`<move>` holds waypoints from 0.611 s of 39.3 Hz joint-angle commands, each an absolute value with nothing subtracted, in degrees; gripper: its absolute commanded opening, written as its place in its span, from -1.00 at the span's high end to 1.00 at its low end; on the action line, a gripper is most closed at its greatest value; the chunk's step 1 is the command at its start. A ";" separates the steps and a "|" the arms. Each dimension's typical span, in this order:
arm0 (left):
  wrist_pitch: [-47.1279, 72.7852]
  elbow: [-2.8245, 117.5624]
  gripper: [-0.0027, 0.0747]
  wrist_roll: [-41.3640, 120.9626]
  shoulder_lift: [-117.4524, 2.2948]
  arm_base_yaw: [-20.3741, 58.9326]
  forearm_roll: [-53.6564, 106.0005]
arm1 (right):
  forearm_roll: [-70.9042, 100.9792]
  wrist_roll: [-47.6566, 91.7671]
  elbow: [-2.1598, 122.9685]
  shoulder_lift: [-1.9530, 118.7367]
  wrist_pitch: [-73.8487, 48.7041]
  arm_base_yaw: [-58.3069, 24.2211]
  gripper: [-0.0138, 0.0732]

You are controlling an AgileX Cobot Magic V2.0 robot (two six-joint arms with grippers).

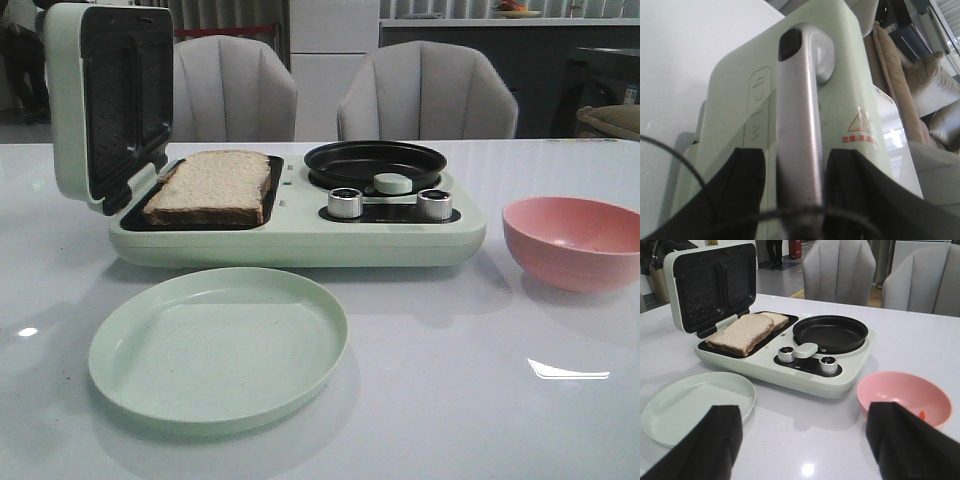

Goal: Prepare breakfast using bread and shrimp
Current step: 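Grasp the lid handle with the left gripper and swing the lid down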

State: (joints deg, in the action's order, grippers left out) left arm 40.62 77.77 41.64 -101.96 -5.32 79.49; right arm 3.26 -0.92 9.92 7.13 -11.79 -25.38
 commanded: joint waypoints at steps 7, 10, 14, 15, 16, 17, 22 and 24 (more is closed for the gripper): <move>41.61 79.00 0.04 46.48 -99.57 2.02 78.67 | 3.15 -0.74 11.33 7.60 -6.87 -25.28 -0.72; 40.55 79.00 0.04 47.27 -99.57 4.90 75.95 | 3.15 -0.74 11.33 7.60 -6.87 -25.28 -0.72; 38.38 79.00 0.04 47.27 -99.57 8.02 70.83 | 3.15 -0.74 11.33 7.60 -6.87 -25.28 -0.72; 37.94 79.00 0.04 47.27 -99.57 8.90 69.72 | 3.15 -0.74 11.33 7.60 -6.87 -25.28 -0.72; 37.38 79.00 0.04 47.27 -99.57 9.71 68.30 | 3.15 -0.74 11.33 7.60 -6.87 -25.28 -0.72; 36.92 79.00 0.04 47.27 -99.57 10.28 67.61 | 3.15 -0.74 11.33 7.60 -6.87 -25.28 -0.72; 35.42 79.00 0.04 47.27 -99.47 12.07 65.92 | 3.15 -0.74 11.33 7.60 -6.87 -25.28 -0.72; 35.56 79.37 0.04 47.27 -99.24 12.07 65.92 | 3.15 -0.74 11.33 7.60 -6.87 -25.28 -0.72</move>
State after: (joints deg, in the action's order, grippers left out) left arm 36.86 77.58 47.19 -102.17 11.46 64.45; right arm 3.26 -0.92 9.92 7.13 -11.79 -25.38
